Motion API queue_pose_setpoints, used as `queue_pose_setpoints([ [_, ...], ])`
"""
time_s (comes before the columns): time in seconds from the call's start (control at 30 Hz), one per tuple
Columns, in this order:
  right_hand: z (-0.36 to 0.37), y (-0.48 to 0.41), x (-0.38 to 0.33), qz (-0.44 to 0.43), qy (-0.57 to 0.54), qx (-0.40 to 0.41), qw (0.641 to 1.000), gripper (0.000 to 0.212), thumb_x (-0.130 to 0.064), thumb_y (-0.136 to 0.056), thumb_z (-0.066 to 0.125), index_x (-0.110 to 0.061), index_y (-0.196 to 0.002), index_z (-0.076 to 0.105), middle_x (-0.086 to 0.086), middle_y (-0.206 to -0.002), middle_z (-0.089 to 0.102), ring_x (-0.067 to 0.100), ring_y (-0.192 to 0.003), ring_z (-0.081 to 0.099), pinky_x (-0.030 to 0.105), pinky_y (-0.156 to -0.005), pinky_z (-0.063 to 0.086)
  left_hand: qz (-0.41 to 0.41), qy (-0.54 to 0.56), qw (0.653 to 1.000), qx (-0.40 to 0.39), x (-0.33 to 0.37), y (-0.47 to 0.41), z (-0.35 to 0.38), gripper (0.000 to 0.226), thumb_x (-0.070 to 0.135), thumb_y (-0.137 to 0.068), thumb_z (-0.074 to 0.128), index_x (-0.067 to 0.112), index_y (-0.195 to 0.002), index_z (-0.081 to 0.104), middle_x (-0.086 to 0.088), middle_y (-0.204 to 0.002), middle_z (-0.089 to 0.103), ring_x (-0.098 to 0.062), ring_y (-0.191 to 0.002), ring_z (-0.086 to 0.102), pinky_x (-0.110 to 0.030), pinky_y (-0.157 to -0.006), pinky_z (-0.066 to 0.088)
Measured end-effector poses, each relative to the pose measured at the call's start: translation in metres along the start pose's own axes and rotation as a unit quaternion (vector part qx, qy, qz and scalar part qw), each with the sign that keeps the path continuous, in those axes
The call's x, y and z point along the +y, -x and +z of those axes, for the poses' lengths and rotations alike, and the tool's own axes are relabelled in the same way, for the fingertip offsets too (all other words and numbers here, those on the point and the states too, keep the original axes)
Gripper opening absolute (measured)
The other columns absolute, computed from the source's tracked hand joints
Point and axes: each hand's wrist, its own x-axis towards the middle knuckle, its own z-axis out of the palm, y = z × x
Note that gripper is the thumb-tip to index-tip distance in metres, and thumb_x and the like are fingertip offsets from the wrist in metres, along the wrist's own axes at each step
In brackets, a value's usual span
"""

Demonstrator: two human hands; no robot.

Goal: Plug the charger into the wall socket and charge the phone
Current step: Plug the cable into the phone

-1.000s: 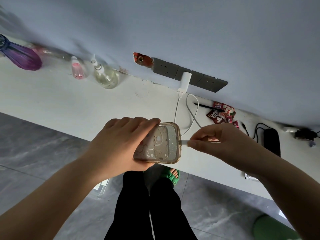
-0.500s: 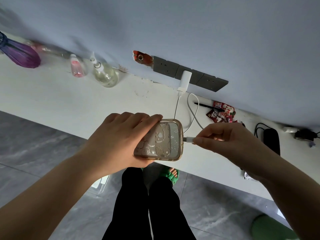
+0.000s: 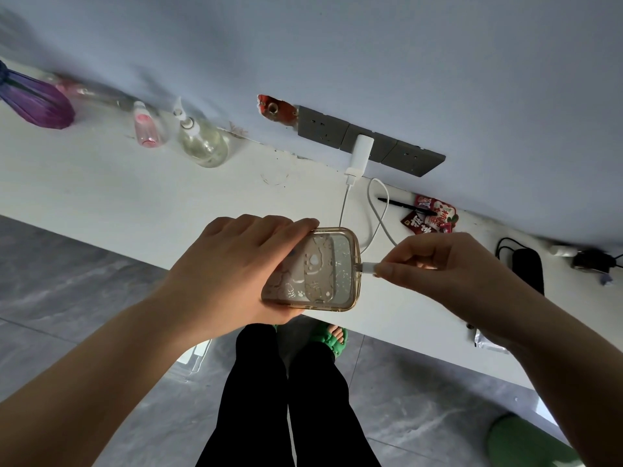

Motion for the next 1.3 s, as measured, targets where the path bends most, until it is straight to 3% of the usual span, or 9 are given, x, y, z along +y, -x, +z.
queue_pose_setpoints([
  [0.4, 0.005, -0.002, -0.003, 0.001, 0.035, -0.012, 0.999, 0.019, -0.042, -0.072, 0.068, -0.025, -0.075, 0.075, -0.013, -0.078, 0.073, 0.001, -0.074, 0.064, 0.023, -0.066, 0.044, 0.000, -0.016, 1.000, -0.003, 0.000, 0.004, 0.000, 0.086, 0.066, -0.062, 0.055, 0.022, -0.134, 0.040, 0.001, -0.113, 0.065, -0.026, -0.088, 0.066, -0.043, -0.074, 0.053],
  [0.6, 0.013, -0.004, -0.002, 0.021, -0.020, -0.011, 1.000, 0.015, -0.036, -0.072, 0.071, -0.022, -0.071, 0.075, -0.014, -0.065, 0.071, -0.006, -0.061, 0.059, 0.022, -0.063, 0.040, -0.011, -0.017, 1.000, -0.007, 0.001, 0.007, 0.001, 0.086, 0.067, -0.061, 0.053, 0.021, -0.134, 0.042, 0.000, -0.113, 0.066, -0.027, -0.087, 0.067, -0.041, -0.073, 0.054],
  [1.0, 0.021, -0.006, 0.005, 0.041, -0.045, -0.047, 0.997, 0.011, -0.030, -0.078, 0.071, -0.021, -0.073, 0.075, -0.004, -0.059, 0.067, 0.000, -0.056, 0.056, 0.027, -0.065, 0.046, -0.009, -0.031, 0.999, -0.011, 0.002, 0.010, 0.001, 0.085, 0.067, -0.063, 0.052, 0.020, -0.133, 0.049, 0.000, -0.112, 0.068, -0.028, -0.085, 0.068, -0.040, -0.071, 0.053],
  [1.23, 0.022, -0.014, 0.005, 0.032, -0.004, -0.060, 0.998, 0.016, -0.036, -0.077, 0.069, -0.022, -0.072, 0.074, -0.004, -0.064, 0.070, 0.001, -0.059, 0.060, 0.029, -0.068, 0.048, 0.004, -0.037, 0.999, -0.009, -0.005, 0.008, 0.004, 0.088, 0.068, -0.060, 0.056, 0.021, -0.133, 0.044, 0.001, -0.112, 0.068, -0.027, -0.085, 0.068, -0.040, -0.071, 0.053],
  [1.3, 0.021, -0.017, 0.006, 0.016, 0.066, -0.077, 0.995, 0.027, -0.053, -0.075, 0.065, -0.028, -0.084, 0.072, -0.011, -0.078, 0.072, -0.003, -0.074, 0.063, 0.028, -0.076, 0.049, 0.004, -0.026, 1.000, -0.016, -0.007, 0.009, 0.006, 0.088, 0.070, -0.060, 0.055, 0.021, -0.133, 0.044, 0.003, -0.112, 0.068, -0.025, -0.085, 0.069, -0.038, -0.070, 0.054],
])
